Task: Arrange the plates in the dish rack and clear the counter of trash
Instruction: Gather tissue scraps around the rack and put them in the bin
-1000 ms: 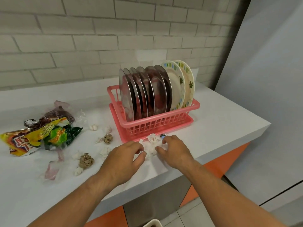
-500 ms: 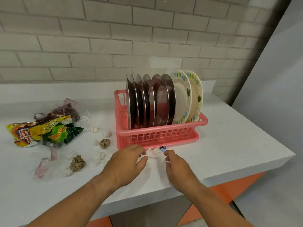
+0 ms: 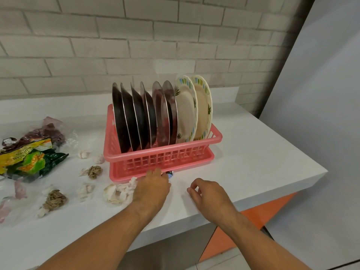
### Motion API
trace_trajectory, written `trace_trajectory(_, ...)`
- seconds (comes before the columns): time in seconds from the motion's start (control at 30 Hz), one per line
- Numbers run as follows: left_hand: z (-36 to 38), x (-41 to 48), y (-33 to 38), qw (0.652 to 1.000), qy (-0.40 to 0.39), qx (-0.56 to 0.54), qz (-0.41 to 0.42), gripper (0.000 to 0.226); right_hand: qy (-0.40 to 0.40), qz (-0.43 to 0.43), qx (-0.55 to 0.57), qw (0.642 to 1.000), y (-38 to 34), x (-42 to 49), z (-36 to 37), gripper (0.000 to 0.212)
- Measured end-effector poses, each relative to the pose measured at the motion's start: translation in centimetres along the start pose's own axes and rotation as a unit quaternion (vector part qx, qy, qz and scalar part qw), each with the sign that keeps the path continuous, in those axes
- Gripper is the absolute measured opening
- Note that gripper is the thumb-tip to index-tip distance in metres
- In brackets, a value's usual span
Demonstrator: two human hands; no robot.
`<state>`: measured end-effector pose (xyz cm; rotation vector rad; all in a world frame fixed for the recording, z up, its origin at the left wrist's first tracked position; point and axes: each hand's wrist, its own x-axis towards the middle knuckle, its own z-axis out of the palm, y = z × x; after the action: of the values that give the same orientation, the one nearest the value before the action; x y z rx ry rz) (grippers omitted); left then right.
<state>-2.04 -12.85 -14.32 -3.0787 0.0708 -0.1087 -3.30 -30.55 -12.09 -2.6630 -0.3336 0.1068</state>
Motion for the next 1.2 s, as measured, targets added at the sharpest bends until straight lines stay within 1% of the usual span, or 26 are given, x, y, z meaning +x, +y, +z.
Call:
trace_trajectory(0.13,0.6,-1.5,0.1,1.0,0.004,-0.017,0.021,0.032,-0.009,0.003,-0.008,1.0,-0.4,2.1,0.4,0.035)
trace_trajectory(0.23,1.4,-3.1,0.1,0.997,-0.006,-0.046,0.059,0.034,-0.006,0.05,0.04,0.998,-1.8,3.9,1.0,0.049)
trace_trajectory(0.3,1.4,-4.2,0.0,0.993,-0.012,-0.075,0.088,0.033,-0.009,0.085,0.078,0.993,-2.8,4.9,1.7,0.053)
trace_trajectory(0.37,1.4,-5.0,-0.7,0.989,-0.006,-0.105,0.102,0.032,-0.008,0.099,0.083,0.992,-3.7,5.6,2.7,0.048)
trace_trajectory(0.47,0.7,-6.2,-2.0,0.984,0.013,-0.122,0.125,0.029,0.027,0.119,0.084,0.989,-4.3,6.2,3.9,0.037)
trace_trajectory(0.57,0.5,-6.5,-3.5,0.985,0.029,-0.121,0.119,0.046,0.062,0.14,0.088,0.984,-4.6,6.3,4.6,0.03)
trace_trajectory(0.67,-0.8,-6.3,-4.3,0.987,0.063,-0.104,0.109,0.05,0.077,0.14,0.074,0.984,-4.8,6.2,5.0,0.025)
trace_trajectory(0.73,-1.8,-6.2,-4.7,0.988,0.087,-0.09,0.091,0.046,0.088,0.134,0.055,0.986,-4.9,6.2,5.0,0.023)
trace_trajectory(0.83,-2.7,-6.1,-5.4,0.986,0.107,-0.114,0.056,0.037,0.083,0.109,0.026,0.99,-4.8,5.9,4.9,0.022)
trace_trajectory(0.87,-3.0,-6.1,-5.5,0.984,0.113,-0.127,0.053,0.031,0.075,0.096,0.012,0.992,-4.8,5.7,4.8,0.021)
trace_trajectory(0.93,-3.6,-6.2,-5.7,0.981,0.108,-0.152,0.056,0.006,0.059,0.071,-0.014,0.996,-4.7,5.2,4.7,0.019)
trace_trajectory(0.97,-3.8,-6.1,-5.8,0.978,0.095,-0.177,0.051,0.011,0.051,0.058,-0.015,0.997,-4.7,4.8,4.7,0.017)
trace_trajectory(1.0,-3.9,-6.1,-6.0,0.973,0.085,-0.21,0.034,0.023,0.044,0.046,-0.006,0.998,-4.7,4.5,4.6,0.015)
trace_trajectory(1.03,-4.0,-6.1,-6.2,0.969,0.075,-0.235,0.021,0.031,0.036,0.038,0.009,0.999,-4.8,4.0,4.5,0.013)
trace_trajectory(1.07,-4.1,-6.2,-6.4,0.968,0.067,-0.241,0.019,0.036,0.029,0.032,0.027,0.999,-4.9,3.7,4.4,0.013)
trace_trajectory(1.13,-4.1,-6.5,-6.6,0.973,0.046,-0.221,0.039,0.042,0.025,0.038,0.068,0.997,-5.1,3.0,4.4,0.017)
trace_trajectory(1.2,-3.8,-7.0,-6.9,0.979,0.012,-0.195,0.053,0.047,0.023,0.051,0.112,0.992,-5.5,2.3,4.5,0.014)
